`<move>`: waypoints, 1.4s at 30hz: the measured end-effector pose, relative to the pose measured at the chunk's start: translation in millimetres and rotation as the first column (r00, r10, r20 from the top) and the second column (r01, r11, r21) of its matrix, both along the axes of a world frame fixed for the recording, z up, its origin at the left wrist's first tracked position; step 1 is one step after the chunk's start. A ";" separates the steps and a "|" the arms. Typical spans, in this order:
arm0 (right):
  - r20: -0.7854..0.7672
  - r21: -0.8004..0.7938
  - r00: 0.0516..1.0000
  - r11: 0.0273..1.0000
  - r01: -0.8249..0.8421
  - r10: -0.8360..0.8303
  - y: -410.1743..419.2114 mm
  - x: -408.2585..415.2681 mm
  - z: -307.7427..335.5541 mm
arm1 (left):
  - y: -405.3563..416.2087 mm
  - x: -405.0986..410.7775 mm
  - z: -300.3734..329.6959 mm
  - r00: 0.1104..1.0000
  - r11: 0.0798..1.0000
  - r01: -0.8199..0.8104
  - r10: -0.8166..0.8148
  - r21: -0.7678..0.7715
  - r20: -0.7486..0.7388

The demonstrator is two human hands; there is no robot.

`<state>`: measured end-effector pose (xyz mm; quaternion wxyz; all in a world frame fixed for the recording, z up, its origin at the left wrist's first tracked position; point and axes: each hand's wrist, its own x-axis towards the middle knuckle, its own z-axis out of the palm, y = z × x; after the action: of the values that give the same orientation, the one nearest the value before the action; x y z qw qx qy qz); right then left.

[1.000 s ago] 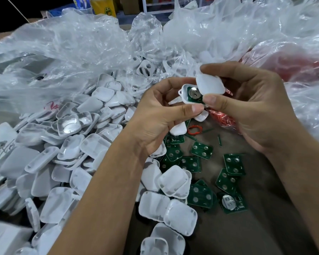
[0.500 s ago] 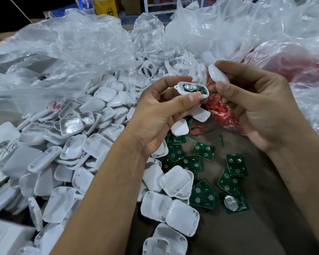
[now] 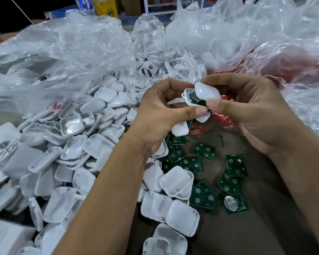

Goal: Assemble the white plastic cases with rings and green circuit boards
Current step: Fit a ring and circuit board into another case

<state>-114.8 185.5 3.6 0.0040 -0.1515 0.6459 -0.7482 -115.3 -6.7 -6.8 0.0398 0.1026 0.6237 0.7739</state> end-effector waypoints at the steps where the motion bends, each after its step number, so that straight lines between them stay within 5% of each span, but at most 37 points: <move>1: 0.007 -0.006 1.000 1.000 -0.026 0.026 0.5 0.4 0.3 | 0.4 0.0 -0.5 1.000 1.000 0.003 -0.003 -0.004 -0.002; 10: 0.156 -0.070 0.975 0.986 -0.151 0.160 6.9 2.4 4.6 | 3.4 -3.0 -4.7 0.998 0.999 -0.001 -0.001 -0.042 -0.059; 19: 0.267 0.014 0.959 0.994 -0.105 0.098 8.8 1.9 5.9 | 3.0 -4.0 -7.5 0.991 0.987 -0.081 0.065 -0.139 -0.116; 42: 0.167 0.161 0.986 0.986 -0.035 0.008 8.2 3.3 4.5 | 2.2 -2.2 -6.9 0.962 0.943 -0.183 0.112 -0.280 -0.251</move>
<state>-111.5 193.7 8.1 0.0783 -0.0950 0.7009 -0.7026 -117.5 -4.4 -13.6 -0.0762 0.1375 0.7402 0.6538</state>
